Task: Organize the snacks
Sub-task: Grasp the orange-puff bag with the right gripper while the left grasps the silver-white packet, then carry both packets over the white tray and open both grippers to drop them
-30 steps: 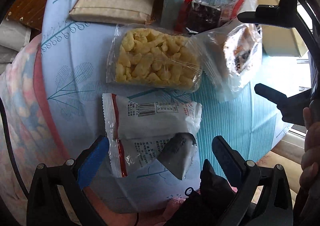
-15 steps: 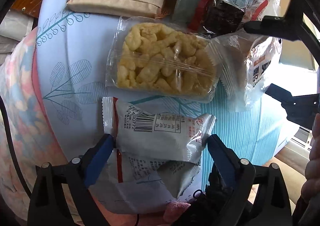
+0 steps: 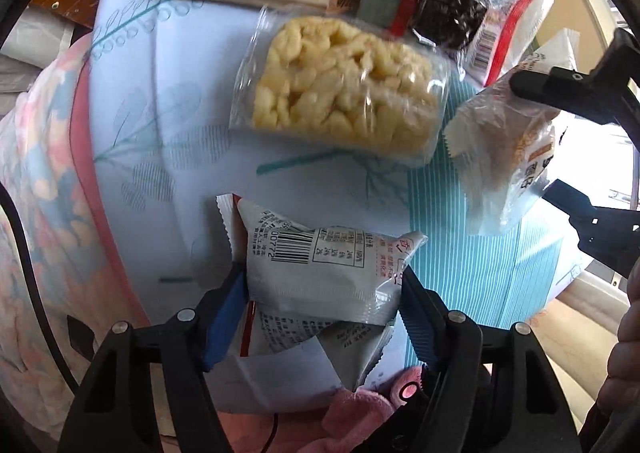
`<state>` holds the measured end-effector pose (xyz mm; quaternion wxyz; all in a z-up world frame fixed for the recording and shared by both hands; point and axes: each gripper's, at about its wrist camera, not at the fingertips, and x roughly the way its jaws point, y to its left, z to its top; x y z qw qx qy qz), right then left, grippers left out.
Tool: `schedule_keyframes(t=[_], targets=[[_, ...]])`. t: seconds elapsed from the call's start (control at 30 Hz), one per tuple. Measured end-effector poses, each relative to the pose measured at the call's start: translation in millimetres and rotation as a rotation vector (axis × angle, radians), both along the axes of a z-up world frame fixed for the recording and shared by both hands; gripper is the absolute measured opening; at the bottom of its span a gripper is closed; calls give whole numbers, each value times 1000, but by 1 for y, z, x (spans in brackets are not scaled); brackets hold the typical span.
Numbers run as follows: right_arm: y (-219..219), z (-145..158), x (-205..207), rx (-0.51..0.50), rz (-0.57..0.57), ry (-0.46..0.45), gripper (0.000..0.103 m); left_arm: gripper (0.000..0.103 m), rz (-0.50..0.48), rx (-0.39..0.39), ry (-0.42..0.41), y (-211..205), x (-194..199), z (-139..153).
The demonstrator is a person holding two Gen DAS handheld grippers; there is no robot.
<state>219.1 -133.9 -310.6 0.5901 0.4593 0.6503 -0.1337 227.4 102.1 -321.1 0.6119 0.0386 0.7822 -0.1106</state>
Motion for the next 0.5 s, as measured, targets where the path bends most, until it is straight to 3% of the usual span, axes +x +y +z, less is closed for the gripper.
schedule_keyframes(t=[0.2,0.5], targets=[[12,17,-16,-22,7,-35,73,70,17,-14,-69,12,-16,29],[20,67,-49,-122,34,-194,73,70,81,-96,-275,31,-36,94]])
